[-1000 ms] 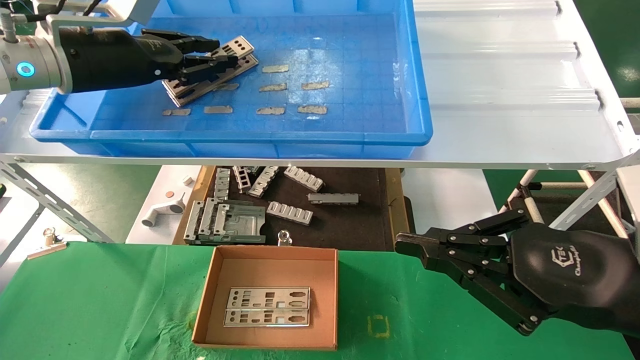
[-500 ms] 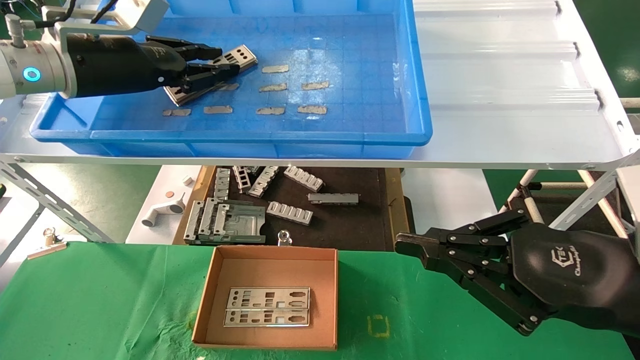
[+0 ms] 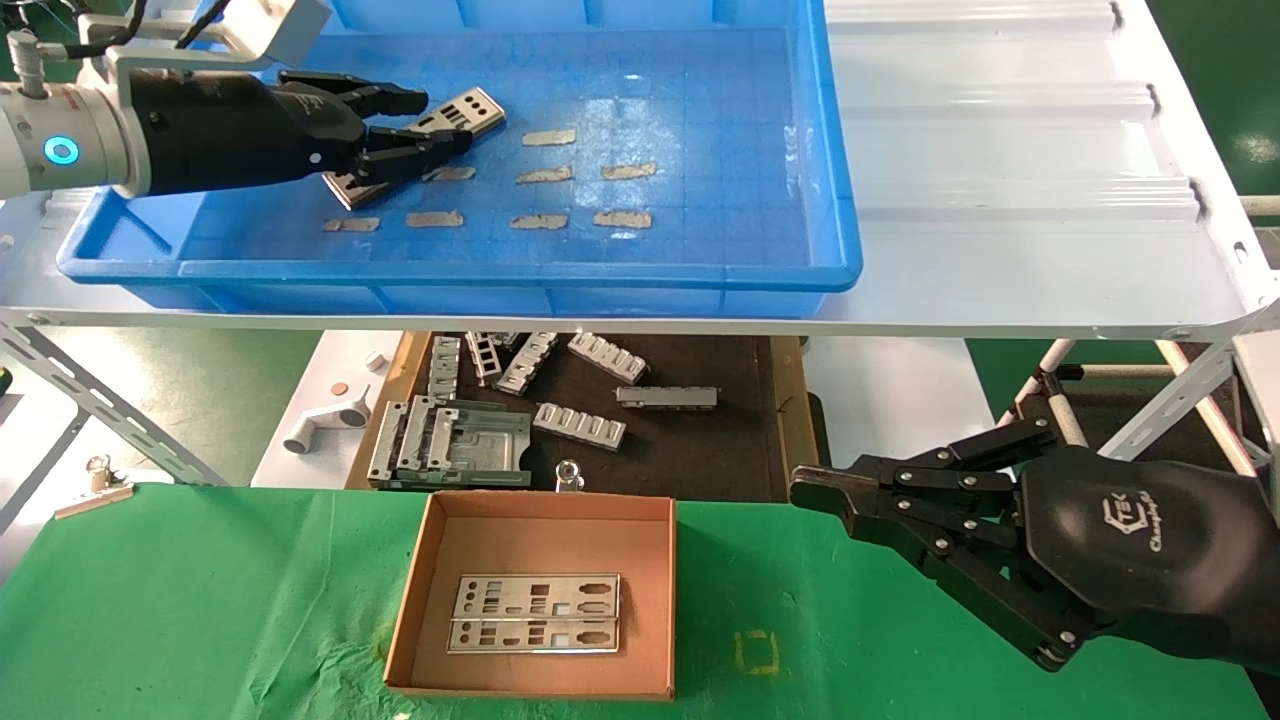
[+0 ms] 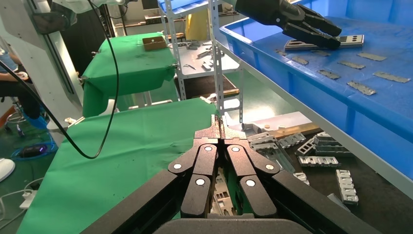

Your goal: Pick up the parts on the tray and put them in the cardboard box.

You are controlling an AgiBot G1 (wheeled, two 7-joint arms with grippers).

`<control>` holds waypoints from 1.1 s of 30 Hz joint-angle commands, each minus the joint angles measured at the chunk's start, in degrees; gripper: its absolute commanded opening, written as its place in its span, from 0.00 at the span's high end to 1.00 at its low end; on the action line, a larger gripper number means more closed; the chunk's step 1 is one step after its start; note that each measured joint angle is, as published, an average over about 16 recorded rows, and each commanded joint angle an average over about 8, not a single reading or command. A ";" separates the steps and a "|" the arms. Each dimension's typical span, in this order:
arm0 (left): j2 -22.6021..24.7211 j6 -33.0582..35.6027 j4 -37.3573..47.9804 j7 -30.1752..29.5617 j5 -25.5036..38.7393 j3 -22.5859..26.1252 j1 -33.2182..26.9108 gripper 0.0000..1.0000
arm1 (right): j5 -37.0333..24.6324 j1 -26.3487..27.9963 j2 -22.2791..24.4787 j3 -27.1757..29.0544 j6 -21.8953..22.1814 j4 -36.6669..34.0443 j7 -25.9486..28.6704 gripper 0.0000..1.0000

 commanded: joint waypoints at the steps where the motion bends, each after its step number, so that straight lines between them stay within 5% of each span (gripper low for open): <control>1: -0.12 0.16 -0.02 0.05 -0.04 -0.03 -0.03 0.00 | 0.00 0.00 0.00 0.00 0.00 0.00 0.00 1.00; 11: -0.58 1.27 -0.03 -0.01 -0.36 -0.25 -0.36 0.01 | 0.00 0.00 0.00 0.00 0.00 0.00 0.00 1.00; 13: -0.59 1.31 0.05 -0.09 -0.38 -0.27 -0.34 0.14 | 0.00 0.00 0.00 0.00 0.00 0.00 0.00 1.00; 19: -0.54 1.46 0.27 -0.51 -0.39 -0.28 -0.35 0.88 | 0.00 0.00 0.00 0.00 0.00 0.00 0.00 1.00; 21: -0.53 1.56 0.29 -0.62 -0.37 -0.26 -0.35 1.00 | 0.00 0.00 0.00 0.00 0.00 0.00 0.00 1.00; 33: -0.66 1.99 0.31 -0.98 -0.28 -0.20 -0.31 1.00 | 0.00 0.00 0.00 0.00 0.00 0.00 0.00 1.00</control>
